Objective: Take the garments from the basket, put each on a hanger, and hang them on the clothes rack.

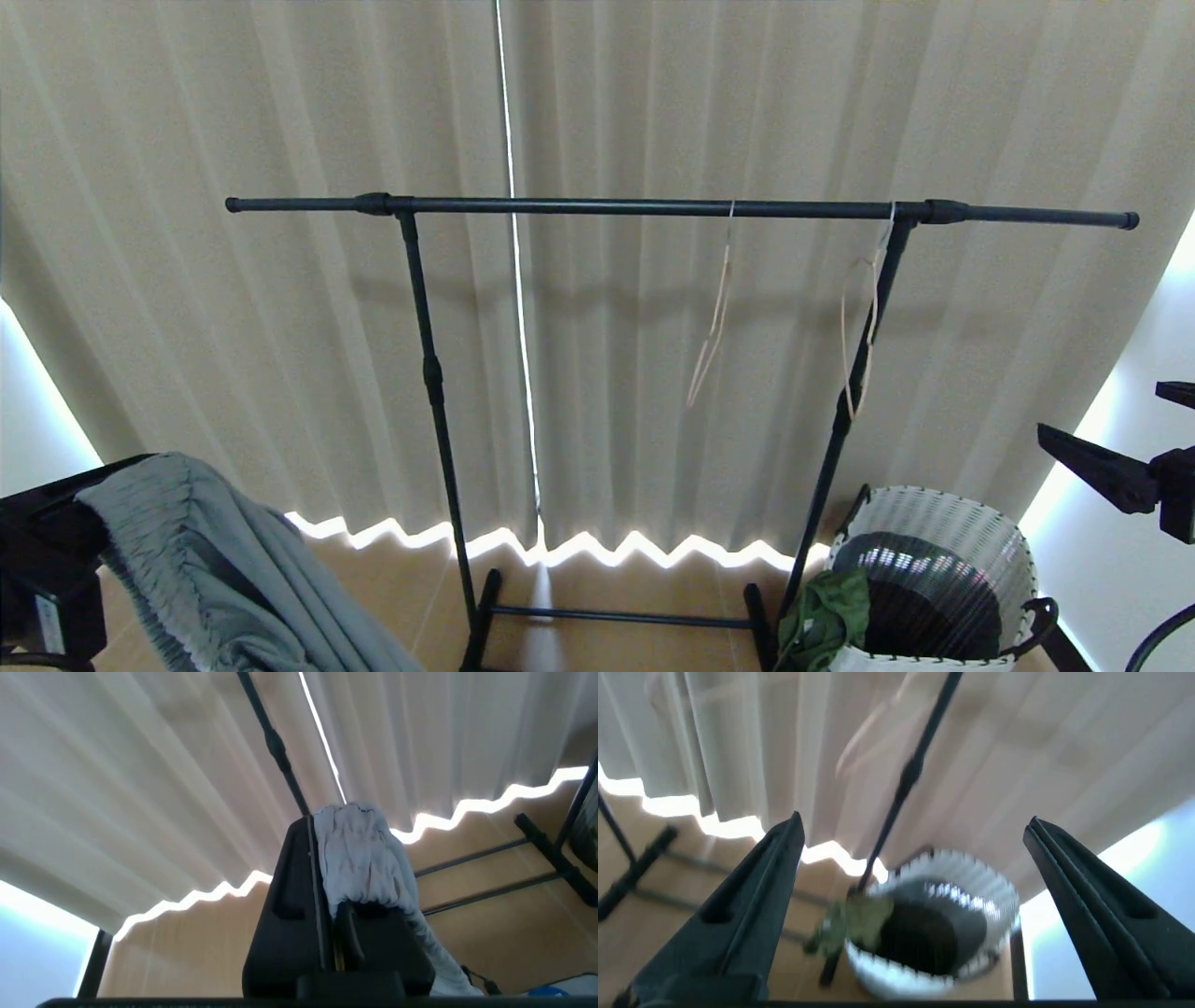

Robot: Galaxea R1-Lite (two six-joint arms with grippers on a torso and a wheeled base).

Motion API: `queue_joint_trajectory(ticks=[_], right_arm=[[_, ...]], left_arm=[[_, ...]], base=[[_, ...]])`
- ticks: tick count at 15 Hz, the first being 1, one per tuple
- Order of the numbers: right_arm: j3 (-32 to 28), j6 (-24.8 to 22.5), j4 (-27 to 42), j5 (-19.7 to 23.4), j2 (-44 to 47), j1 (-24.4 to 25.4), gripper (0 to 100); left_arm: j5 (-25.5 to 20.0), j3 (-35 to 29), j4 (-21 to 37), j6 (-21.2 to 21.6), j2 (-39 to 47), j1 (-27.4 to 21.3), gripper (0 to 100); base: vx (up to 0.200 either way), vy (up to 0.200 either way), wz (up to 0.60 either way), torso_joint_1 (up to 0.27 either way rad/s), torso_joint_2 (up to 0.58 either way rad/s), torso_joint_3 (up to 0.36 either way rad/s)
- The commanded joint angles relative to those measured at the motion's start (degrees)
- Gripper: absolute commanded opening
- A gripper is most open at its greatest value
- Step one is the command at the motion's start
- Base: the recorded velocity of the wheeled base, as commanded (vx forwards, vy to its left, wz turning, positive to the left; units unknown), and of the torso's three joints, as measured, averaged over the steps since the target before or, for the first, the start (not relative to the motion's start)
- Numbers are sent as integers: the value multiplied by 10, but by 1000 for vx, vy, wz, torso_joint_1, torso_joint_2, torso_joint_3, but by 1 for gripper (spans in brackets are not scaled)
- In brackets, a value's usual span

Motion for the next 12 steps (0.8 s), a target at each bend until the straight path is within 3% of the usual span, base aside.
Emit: queue_joint_trajectory(ticks=[1, 4, 7, 12], right_arm=[[-23, 1, 36, 1, -12, -3, 100], [-28, 35, 40, 0, -14, -3, 100], [-38, 38, 41, 0, -6, -3, 100], [-47, 39, 40, 0, 13, -3, 100]], left_arm=[[0, 14, 0, -1, -20, 0, 0], [0, -8, -1, 1, -17, 0, 0], [-22, -14, -1, -1, -7, 1, 0], [-33, -6, -1, -5, 14, 8, 0]], base=[[0, 0, 0, 0, 0, 0], [0, 0, 0, 0, 0, 0], [0, 0, 0, 0, 0, 0], [200, 0, 0, 2, -1, 2]])
